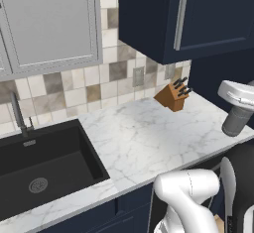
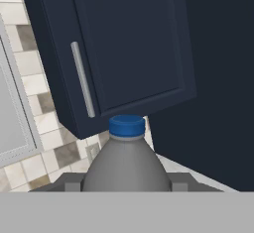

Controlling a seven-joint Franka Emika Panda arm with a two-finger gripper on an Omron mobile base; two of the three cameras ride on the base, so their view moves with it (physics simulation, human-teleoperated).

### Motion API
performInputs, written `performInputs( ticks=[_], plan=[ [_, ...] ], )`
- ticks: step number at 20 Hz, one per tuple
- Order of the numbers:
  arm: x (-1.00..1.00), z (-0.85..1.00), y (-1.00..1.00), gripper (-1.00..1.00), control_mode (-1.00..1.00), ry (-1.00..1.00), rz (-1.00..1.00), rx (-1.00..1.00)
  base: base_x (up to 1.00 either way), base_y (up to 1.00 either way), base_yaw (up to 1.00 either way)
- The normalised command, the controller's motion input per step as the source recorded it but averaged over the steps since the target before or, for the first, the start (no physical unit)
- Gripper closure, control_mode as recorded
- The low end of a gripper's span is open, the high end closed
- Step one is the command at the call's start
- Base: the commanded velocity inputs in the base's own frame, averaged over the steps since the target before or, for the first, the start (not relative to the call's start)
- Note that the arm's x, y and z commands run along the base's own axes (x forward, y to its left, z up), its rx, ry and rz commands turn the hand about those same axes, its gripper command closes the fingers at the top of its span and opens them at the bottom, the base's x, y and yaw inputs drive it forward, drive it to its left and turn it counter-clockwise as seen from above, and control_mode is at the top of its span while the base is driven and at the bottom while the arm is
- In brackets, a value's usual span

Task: Take the bottled waters from the counter and place them in the freezer to freeze. Close the freezer door after placing the bottles.

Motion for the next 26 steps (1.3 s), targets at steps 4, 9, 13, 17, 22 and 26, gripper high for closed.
performInputs(
  ticks=[4, 9, 13, 17, 22, 26],
  plan=[
    [0.0, 0.0, 0.0, 1.0, -1.0, 0.0, 0.0, 0.0, 0.0, 0.0, 0.0],
    [-0.06, 0.0, 0.0, 1.0, -1.0, 0.0, 0.0, 0.0, 0.0, 0.0, 0.0],
    [-0.26, 0.0, 0.0, 1.0, -1.0, 0.0, -0.02, 0.0, 0.0, 0.0, 0.0],
    [-0.17, -0.01, 0.0, 1.0, 1.0, 0.0, 0.0, 0.0, -0.22, 0.0, -0.01],
    [0.0, 0.0, 0.0, 1.0, 1.0, 0.0, 0.0, 0.0, -0.53, -0.05, -0.01],
    [0.0, 0.0, 0.0, 1.0, 1.0, 0.0, 0.0, 0.0, -0.49, -0.16, 0.0]
  ],
)
